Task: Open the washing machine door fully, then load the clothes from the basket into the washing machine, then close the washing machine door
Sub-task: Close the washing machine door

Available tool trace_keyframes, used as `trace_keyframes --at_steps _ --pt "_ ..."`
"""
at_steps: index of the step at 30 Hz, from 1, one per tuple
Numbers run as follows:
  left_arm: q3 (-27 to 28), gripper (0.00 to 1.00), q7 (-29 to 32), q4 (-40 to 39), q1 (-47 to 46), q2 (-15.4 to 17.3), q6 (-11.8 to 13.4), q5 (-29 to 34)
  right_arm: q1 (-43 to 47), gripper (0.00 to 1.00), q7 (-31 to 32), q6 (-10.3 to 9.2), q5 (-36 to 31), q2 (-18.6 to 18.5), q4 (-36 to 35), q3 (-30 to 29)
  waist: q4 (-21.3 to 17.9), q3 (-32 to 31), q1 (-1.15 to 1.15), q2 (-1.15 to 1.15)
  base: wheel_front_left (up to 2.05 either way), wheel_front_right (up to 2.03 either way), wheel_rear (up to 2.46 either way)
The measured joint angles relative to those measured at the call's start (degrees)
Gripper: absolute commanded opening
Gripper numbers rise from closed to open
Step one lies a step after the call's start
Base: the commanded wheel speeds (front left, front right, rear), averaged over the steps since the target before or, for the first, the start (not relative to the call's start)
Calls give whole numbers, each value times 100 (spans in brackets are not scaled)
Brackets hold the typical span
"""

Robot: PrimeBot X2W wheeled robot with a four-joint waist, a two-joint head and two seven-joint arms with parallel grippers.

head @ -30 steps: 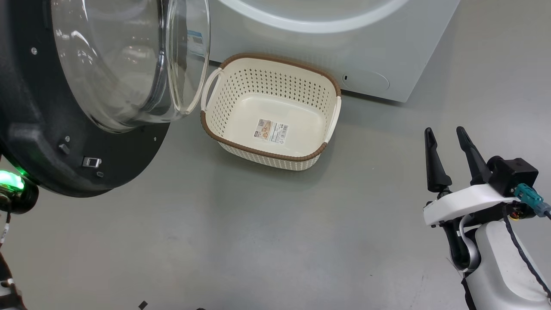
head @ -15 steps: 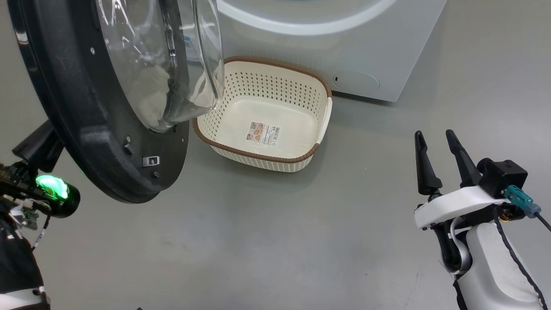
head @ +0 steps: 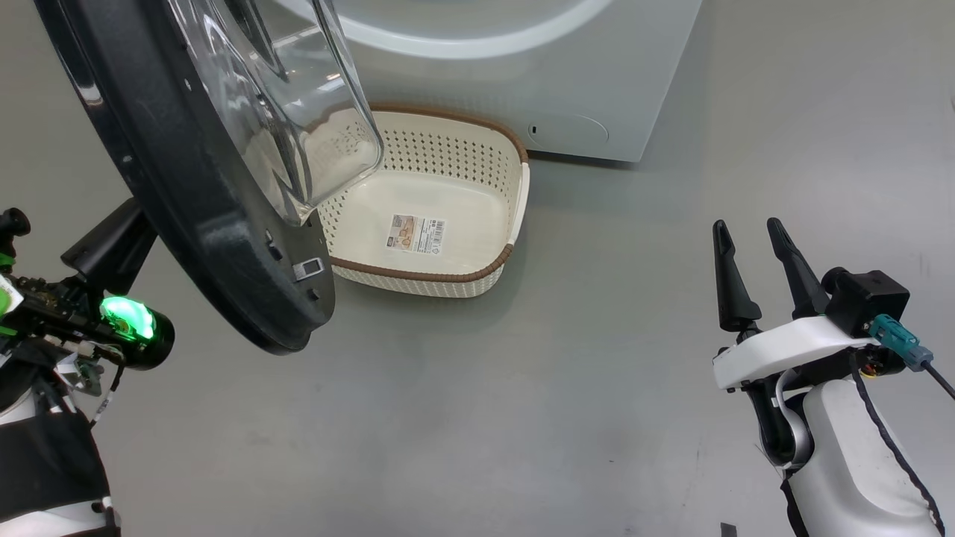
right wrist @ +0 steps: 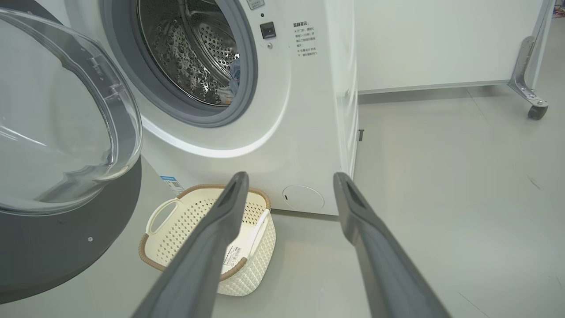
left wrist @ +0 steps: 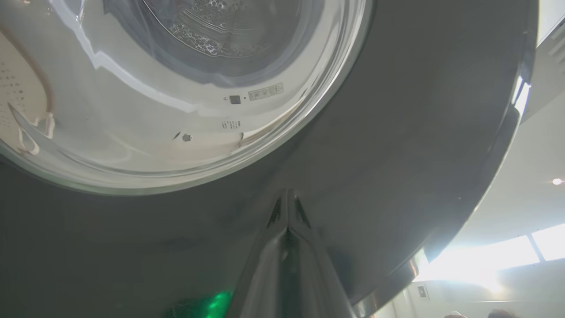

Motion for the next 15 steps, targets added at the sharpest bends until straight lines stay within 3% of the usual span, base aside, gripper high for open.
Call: trace_keyframes --at_steps 15 --pt "-288 0 -344 -324 -54 -105 -1 -43 -44 100 0 0 41 21 -22 -8 -707 88 0 0 0 0 0"
